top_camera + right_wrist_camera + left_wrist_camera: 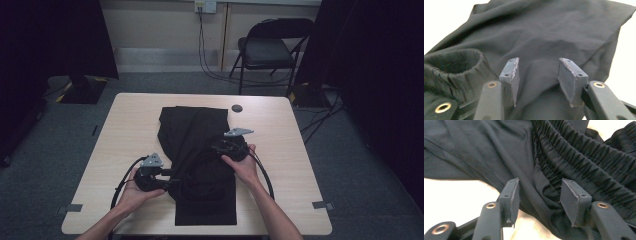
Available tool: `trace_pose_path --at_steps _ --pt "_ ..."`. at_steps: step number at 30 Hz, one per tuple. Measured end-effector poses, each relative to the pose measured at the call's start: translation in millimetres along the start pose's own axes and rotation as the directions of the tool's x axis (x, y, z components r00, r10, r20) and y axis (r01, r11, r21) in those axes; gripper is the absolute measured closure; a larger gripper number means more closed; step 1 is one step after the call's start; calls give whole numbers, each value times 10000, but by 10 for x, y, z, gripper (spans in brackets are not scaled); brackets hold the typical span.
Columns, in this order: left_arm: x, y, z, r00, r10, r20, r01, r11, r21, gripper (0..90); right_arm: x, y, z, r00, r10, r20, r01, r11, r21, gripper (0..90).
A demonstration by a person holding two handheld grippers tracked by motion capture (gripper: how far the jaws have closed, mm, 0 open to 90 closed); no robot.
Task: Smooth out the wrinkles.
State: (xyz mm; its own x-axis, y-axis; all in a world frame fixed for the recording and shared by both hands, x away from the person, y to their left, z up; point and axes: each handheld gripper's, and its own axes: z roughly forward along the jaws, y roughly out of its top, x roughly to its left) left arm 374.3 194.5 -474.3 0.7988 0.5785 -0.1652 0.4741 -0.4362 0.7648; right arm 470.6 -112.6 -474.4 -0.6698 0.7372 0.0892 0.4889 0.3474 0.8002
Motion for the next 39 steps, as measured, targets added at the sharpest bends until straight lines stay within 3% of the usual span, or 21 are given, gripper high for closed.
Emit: trace_pose_path --at_steps 4,7,8,9,10,11,14,15,16,19,22,24,25,26,28,30,31,34,36,38,39 --pt "5 11 -37 9999 -62 -101 60 9997 -223 467 92 -23 -228 9969 -409 -665 394 9989 -243 478" --pt "62 31 -82 9962 -644 -580 592 9944 -875 456 171 -115 -441 9916 -613 -1141 585 9979 -274 453" --pt "62 31 -82 9962 -644 -580 592 9944 -875 449 171 -115 -441 9916 -613 -1141 585 9979 -274 453" --pt "97 63 -73 9903 -873 -1078 757 9914 -1070 436 240 -190 -554 9877 -798 -1341 774 9967 -227 444" --pt "97 63 -73 9903 -873 -1078 757 9914 -1070 442 240 -190 -554 9877 -798 -1341 774 9967 -227 444" --pt "109 89 -28 9858 -713 -1522 573 9939 -943 443 316 -259 -660 9821 -1074 -1549 1056 9942 -197 438" --pt "82 102 33 9896 -648 -1286 547 9953 -801 430 370 -318 -753 9795 -1175 -1635 1163 9931 -165 432" --pt "-23 117 86 9948 -116 -1009 65 9987 -506 426 398 -355 -833 9799 -1160 -1625 1134 9932 -251 428" --pt "-88 124 106 9956 271 -897 -305 9989 -365 425 402 -358 -870 9806 -1135 -1595 1093 9934 -351 428" --pt "-263 118 149 9954 922 -268 -921 9957 34 425 422 -325 -930 9844 -1043 -1415 950 9930 -709 426" --pt "-383 79 141 9904 1374 172 -1378 9902 231 425 538 -333 -906 9766 -1069 -1864 986 9937 -532 418" --pt "-396 71 131 9890 1456 252 -1462 9889 259 423 599 -355 -894 9732 -1186 -1971 1131 9928 -389 417" --pt "-409 45 108 9899 1353 428 -1366 9902 292 415 717 -431 -876 9633 -1419 -2277 1448 9895 -42 412" --pt "-404 30 112 9899 1313 538 -1334 9904 372 411 767 -481 -870 9593 -1495 -2398 1572 9875 129 412" --pt "-411 1 120 9858 1667 219 -1678 9835 680 403 836 -599 -853 9545 -1760 -2406 1938 9797 520 408" --pt "-409 -16 127 9833 1811 179 -1820 9805 740 401 858 -699 -820 9508 -1960 -2399 2219 9713 859 396" --pt "-390 -38 147 9913 1278 304 -1298 9887 754 398 872 -735 -806 9496 -2121 -2309 2393 9661 971 396" --pt "-380 -48 161 9930 1119 390 -1150 9892 905 387 910 -801 -761 9440 -2344 -2323 2675 9557 1228 400" --pt "-388 -77 182 9933 1146 137 -1154 9869 1131 381 919 -822 -763 9412 -2370 -2408 2720 9543 1237 400" --pt "-439 -98 198 9851 1714 -106 -1682 9754 1427 365 903 -831 -769 9452 -2023 -2562 2424 9606 1358 400" --pt "-455 -105 196 9857 1686 -70 -1658 9755 1449 365 903 -833 -776 9438 -1979 -2648 2403 9608 1385 399"
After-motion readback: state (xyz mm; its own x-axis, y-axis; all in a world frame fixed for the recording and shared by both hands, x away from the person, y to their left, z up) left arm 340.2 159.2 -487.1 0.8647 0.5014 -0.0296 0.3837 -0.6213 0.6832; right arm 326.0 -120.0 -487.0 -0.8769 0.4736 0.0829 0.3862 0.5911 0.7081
